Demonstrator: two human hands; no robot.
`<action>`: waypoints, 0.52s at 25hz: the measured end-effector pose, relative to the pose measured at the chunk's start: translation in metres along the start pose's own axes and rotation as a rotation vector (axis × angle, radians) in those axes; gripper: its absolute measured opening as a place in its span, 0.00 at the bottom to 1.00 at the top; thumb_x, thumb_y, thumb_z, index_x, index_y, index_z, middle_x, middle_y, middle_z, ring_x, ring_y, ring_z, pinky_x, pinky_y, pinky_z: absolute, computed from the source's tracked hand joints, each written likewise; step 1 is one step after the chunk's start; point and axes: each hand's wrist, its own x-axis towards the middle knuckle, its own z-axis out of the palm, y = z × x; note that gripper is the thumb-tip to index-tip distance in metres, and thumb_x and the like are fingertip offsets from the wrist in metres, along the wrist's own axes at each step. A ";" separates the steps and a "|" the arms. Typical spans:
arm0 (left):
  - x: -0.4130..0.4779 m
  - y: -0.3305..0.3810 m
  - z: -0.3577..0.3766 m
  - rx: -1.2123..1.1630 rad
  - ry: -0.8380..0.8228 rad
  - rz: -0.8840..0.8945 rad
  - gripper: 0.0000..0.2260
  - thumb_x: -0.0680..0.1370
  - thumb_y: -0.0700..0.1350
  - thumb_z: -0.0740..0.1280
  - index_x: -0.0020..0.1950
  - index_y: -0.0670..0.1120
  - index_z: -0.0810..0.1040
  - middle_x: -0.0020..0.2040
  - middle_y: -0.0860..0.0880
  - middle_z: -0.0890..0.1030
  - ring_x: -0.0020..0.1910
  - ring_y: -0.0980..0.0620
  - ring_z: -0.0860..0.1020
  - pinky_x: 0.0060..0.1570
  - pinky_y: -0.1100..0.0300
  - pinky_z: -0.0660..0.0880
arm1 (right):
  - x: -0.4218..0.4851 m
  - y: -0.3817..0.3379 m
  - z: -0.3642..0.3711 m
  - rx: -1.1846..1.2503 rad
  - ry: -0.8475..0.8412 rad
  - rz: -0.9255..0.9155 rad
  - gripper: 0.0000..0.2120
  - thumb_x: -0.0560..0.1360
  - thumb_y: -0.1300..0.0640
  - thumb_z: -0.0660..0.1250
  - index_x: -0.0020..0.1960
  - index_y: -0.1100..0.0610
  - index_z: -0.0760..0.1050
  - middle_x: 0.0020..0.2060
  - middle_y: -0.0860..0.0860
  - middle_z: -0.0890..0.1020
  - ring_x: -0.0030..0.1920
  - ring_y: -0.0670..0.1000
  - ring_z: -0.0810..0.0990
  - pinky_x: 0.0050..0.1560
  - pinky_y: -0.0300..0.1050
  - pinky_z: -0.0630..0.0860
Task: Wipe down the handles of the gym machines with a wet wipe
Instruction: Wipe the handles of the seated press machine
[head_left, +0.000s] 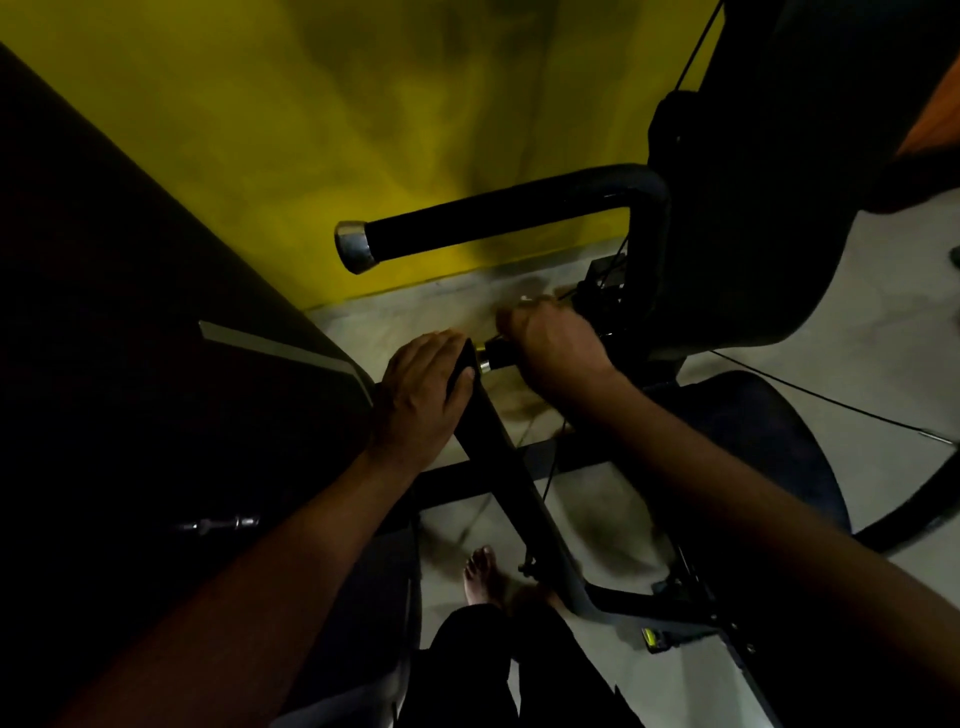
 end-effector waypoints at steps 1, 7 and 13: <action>0.000 0.001 -0.001 0.002 -0.007 0.008 0.20 0.82 0.50 0.60 0.67 0.38 0.76 0.64 0.41 0.79 0.64 0.43 0.75 0.65 0.48 0.71 | -0.001 0.001 -0.001 -0.013 -0.013 -0.019 0.09 0.79 0.62 0.63 0.59 0.58 0.73 0.50 0.56 0.79 0.48 0.56 0.80 0.42 0.50 0.80; 0.001 0.001 -0.005 0.039 -0.009 0.029 0.20 0.82 0.49 0.60 0.67 0.37 0.76 0.64 0.41 0.79 0.64 0.43 0.75 0.66 0.48 0.71 | -0.011 0.006 0.005 0.109 0.097 -0.135 0.13 0.77 0.67 0.62 0.61 0.60 0.74 0.52 0.58 0.79 0.54 0.59 0.77 0.49 0.54 0.79; -0.001 -0.001 -0.002 0.031 -0.019 0.047 0.20 0.82 0.48 0.59 0.69 0.38 0.75 0.67 0.41 0.77 0.67 0.44 0.74 0.70 0.48 0.67 | -0.035 0.016 0.039 0.159 0.397 -0.002 0.16 0.74 0.68 0.64 0.61 0.62 0.76 0.55 0.60 0.79 0.55 0.62 0.74 0.51 0.52 0.75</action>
